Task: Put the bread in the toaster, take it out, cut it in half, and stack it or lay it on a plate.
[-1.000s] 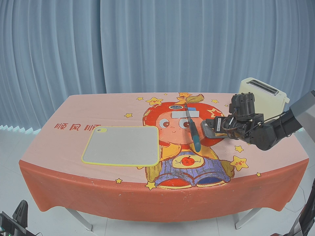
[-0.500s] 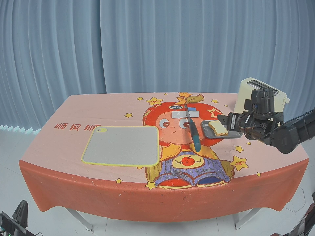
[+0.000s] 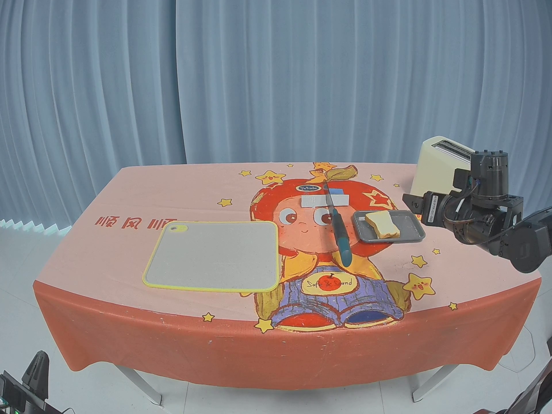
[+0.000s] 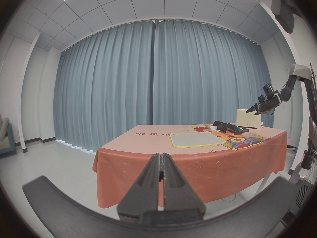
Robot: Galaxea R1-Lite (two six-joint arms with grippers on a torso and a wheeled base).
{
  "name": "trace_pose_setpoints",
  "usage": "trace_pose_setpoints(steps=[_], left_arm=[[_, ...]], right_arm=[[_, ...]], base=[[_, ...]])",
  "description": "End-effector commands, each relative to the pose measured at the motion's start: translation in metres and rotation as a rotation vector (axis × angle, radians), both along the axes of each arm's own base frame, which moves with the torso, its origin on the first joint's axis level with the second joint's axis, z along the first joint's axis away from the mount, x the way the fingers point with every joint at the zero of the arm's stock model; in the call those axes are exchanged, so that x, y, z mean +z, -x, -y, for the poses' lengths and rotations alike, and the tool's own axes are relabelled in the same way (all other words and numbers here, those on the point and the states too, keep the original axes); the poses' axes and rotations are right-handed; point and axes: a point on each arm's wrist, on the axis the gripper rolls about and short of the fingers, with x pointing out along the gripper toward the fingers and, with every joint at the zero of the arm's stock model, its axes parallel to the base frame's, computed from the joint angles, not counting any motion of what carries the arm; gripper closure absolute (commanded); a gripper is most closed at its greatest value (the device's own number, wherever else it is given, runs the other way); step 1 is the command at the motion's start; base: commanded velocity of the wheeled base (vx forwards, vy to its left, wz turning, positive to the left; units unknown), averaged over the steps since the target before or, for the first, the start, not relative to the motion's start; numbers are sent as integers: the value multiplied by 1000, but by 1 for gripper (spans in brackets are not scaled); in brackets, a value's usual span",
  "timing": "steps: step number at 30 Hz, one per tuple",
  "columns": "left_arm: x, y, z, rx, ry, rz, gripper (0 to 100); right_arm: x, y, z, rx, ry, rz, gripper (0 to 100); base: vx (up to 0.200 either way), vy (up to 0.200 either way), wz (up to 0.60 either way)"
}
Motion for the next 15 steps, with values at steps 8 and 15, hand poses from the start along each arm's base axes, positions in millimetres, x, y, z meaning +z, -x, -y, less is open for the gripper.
trace_pose_setpoints(steps=[8, 15], left_arm=[[-5, -1, 0, 1, 0, -19, 100], [-5, -1, 0, 1, 0, -19, 100]], right_arm=[[-2, 30, 11, -15, 1, 22, 0], [-18, 40, 15, -10, -6, 123, 0]], base=[[0, 0, 0], [0, 0, 0]])
